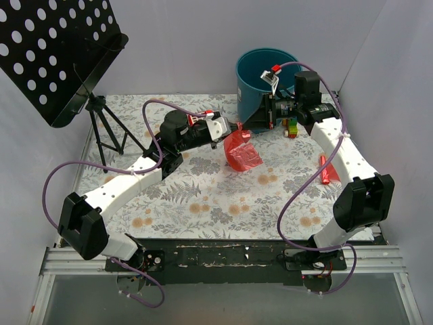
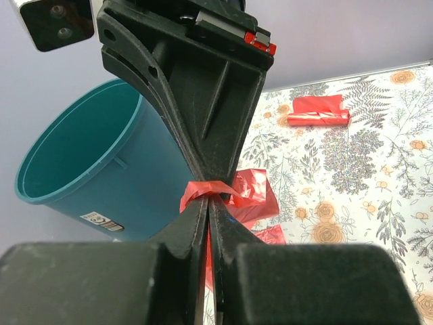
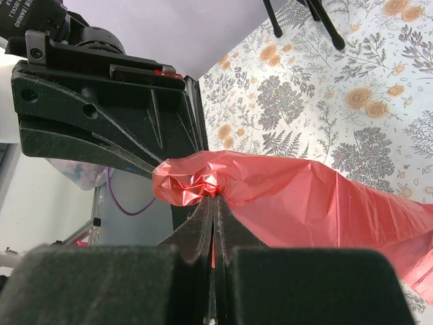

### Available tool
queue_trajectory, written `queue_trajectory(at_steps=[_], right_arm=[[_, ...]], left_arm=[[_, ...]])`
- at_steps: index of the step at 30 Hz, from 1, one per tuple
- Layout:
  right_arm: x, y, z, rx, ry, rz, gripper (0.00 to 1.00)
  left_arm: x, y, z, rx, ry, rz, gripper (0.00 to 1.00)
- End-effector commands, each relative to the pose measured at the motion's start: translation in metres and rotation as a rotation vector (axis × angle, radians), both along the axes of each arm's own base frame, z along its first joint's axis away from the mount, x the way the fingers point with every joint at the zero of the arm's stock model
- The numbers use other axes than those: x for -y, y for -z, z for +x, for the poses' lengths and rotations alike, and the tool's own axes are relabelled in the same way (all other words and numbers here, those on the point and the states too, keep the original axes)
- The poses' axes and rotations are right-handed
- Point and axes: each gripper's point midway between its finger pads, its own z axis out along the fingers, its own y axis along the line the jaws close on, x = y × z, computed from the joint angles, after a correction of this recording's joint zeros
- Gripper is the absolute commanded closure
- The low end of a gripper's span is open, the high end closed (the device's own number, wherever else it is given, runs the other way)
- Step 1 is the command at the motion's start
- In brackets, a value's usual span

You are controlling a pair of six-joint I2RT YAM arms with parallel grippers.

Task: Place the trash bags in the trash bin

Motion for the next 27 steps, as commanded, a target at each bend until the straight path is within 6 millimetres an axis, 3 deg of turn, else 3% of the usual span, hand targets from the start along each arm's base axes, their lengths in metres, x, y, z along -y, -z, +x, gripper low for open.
queue_trajectory(at_steps=[1,8,13,21,27], right_arm=[[0.003,-0.016,-0.001,0.085,0.011,0.018,0.99],[0.023,-0.008,0.017,0.055,0.089,0.005,0.99],[0.02,-0.01,0.008,0.025,0.038,0.034,0.99],[0.011,-0.018,-0.01,0.021,-0.063,0.075,0.99],[0.009,-0.017,-0.014,0.014,-0.06,0.069,0.99]], left_arm=[[-0.003,-0.01,-0.008,-0.007,0.001,0.003,1.0],[-0.018,-0.007,-0.015,-0.033,-0.035,0.018,1.0],[-0.017,-0.002,-0.015,-0.058,-0.03,0.023,1.0],[0.002,-0.003,-0.003,-0.069,0.004,0.002,0.67],[0.009,-0.001,0.006,-0.051,-0.003,0.001,0.63]])
